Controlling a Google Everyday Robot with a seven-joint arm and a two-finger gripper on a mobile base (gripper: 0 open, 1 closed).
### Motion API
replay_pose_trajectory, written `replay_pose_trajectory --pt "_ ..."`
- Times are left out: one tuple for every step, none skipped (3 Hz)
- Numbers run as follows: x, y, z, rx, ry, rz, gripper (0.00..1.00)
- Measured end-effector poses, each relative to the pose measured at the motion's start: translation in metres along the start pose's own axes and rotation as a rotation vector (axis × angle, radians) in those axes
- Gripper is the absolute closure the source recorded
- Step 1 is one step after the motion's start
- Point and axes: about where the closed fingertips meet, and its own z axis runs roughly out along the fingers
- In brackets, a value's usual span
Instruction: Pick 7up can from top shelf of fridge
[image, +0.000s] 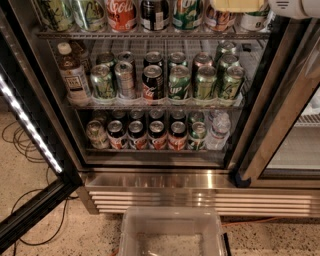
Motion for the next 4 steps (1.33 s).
replay_pose_trajectory --pt "0.0 0.0 0.0 0.0 0.0 0.0 0.45" --pt "-0.002 -0.003 0.0 0.017 -0.007 -0.009 0.68" --pt "-0.003 -0.019 -0.004 0.091 -0.027 -0.035 0.64" --pt "-0.002 -0.034 -0.008 0.155 -0.046 -0.066 0.54"
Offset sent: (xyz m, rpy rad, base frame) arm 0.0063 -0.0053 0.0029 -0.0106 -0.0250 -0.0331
